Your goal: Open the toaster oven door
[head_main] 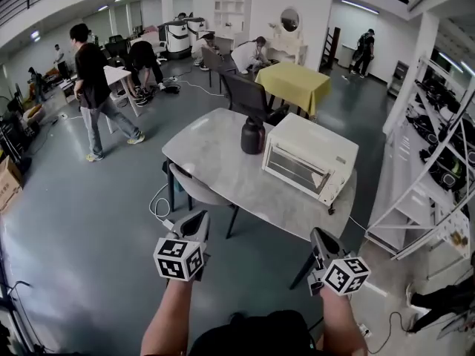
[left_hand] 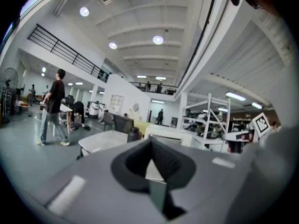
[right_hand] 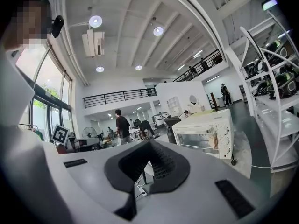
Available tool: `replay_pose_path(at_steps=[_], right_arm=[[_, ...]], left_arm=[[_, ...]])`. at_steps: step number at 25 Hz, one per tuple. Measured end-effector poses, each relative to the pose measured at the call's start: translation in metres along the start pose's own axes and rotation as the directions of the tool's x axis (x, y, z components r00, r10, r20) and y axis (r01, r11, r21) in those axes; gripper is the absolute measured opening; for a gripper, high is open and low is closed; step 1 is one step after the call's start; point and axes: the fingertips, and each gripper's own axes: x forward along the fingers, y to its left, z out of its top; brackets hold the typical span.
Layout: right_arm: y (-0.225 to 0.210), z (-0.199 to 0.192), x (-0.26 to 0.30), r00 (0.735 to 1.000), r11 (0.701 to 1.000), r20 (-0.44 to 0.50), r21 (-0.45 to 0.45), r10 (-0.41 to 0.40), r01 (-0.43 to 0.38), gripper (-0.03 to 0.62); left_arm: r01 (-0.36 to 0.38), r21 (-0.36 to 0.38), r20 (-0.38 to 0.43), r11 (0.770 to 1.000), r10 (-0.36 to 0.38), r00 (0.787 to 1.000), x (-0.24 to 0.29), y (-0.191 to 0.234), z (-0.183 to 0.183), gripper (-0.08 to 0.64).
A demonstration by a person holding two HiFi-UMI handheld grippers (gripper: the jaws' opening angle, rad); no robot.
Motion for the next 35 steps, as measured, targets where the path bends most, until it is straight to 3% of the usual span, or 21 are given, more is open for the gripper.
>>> replay_pose_path(at_steps=[10, 20, 26, 35], right_arm=[[-0.014, -0.005, 0.029, 1.0, 0.999, -0.017, 0.036, -0.022, 0.022, -0.006], [-0.092, -0.001, 0.071, 0.998, 0.996, -0.026, 0.076, -0.055, 0.057, -0.006], [-0.161, 0.0, 0.11, 0.993, 0.987, -0.075, 0.128, -0.086, 0.095, -0.006], [-0.214, 0.022, 0.171, 0.993, 0.996, -0.106, 0.064, -0.051, 0.058, -0.005]], left_arm=[[0.101, -0.003, -0.051, 0.995, -0.101, 0.994, 0.042, -0.01, -0.01, 0.009], [0.117, -0.021, -0.057, 0.993, -0.118, 0.991, 0.137, -0.019, -0.011, 0.008], [0.116, -0.014, -0.075, 0.993, -0.116, 0.99, 0.211, -0.026, -0.003, 0.008], [0.1, -0.014, -0.111, 0.995, -0.101, 0.989, 0.301, -0.033, 0.0, 0.009]])
